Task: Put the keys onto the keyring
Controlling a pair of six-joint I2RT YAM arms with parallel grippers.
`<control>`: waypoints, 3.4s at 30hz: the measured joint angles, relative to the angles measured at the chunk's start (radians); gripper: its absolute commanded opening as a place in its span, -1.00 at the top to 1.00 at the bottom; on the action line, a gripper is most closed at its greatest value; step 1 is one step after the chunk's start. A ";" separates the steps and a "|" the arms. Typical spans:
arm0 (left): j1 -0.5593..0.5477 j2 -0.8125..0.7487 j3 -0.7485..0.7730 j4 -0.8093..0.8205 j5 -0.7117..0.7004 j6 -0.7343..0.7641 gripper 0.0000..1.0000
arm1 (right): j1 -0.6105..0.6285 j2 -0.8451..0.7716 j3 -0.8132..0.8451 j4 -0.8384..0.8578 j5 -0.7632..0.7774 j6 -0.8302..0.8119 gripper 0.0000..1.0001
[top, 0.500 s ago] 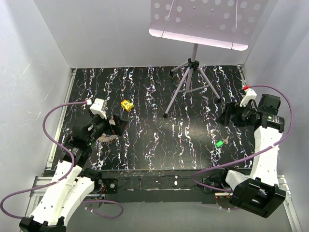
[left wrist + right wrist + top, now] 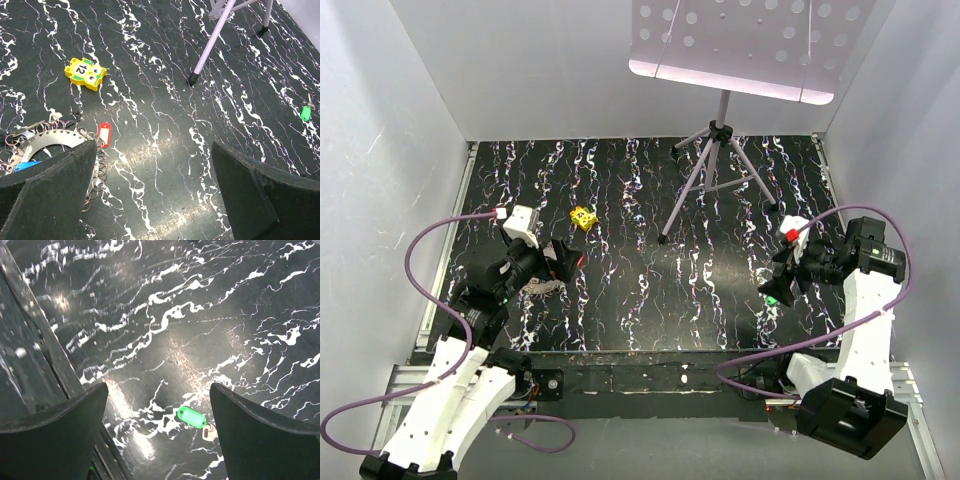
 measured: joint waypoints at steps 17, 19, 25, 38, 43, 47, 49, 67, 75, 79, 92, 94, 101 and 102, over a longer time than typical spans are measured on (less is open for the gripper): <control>0.000 -0.004 0.001 0.000 0.023 0.007 -0.99 | 0.000 0.399 -0.025 0.032 0.351 -0.530 -0.17; 0.000 -0.005 0.001 0.000 0.029 0.007 -0.99 | 0.000 0.417 -0.046 0.081 0.377 -0.530 -0.15; 0.000 -0.006 0.001 0.001 0.051 0.007 -0.99 | 0.000 0.498 -0.085 0.208 0.441 -0.530 -0.02; 0.000 -0.005 0.001 0.001 0.056 0.007 -0.99 | 0.028 0.600 -0.084 0.288 0.498 -0.531 0.23; 0.000 -0.003 0.001 0.001 0.057 0.007 -0.99 | 0.047 0.621 -0.083 0.283 0.508 -0.531 0.46; 0.000 -0.003 0.001 0.001 0.057 0.007 -0.99 | 0.054 0.637 -0.079 0.262 0.516 -0.533 0.80; 0.000 -0.003 0.001 0.002 0.057 0.007 -0.99 | 0.055 0.637 -0.077 0.253 0.519 -0.534 0.97; 0.000 -0.003 0.001 0.002 0.064 0.007 -0.99 | 0.224 0.529 -0.012 0.179 0.439 -0.392 0.97; 0.000 0.005 0.002 0.002 0.064 0.007 -0.99 | 0.596 0.575 0.010 0.258 0.482 -0.090 0.97; 0.000 0.006 0.001 0.002 0.064 0.007 -0.99 | 0.710 0.636 0.047 0.324 0.538 0.072 0.97; 0.000 0.017 0.001 0.002 0.063 0.008 -0.99 | 0.841 0.768 0.207 0.406 0.576 0.437 0.28; 0.000 0.018 0.001 0.002 0.063 0.010 -0.99 | 0.840 0.761 0.211 0.412 0.561 0.465 0.26; 0.000 0.025 0.001 0.002 0.063 0.010 -0.99 | 0.796 0.674 0.166 0.418 0.430 0.498 0.25; 0.000 0.026 0.001 0.002 0.063 0.010 -0.99 | 0.783 0.660 0.154 0.417 0.407 0.500 0.25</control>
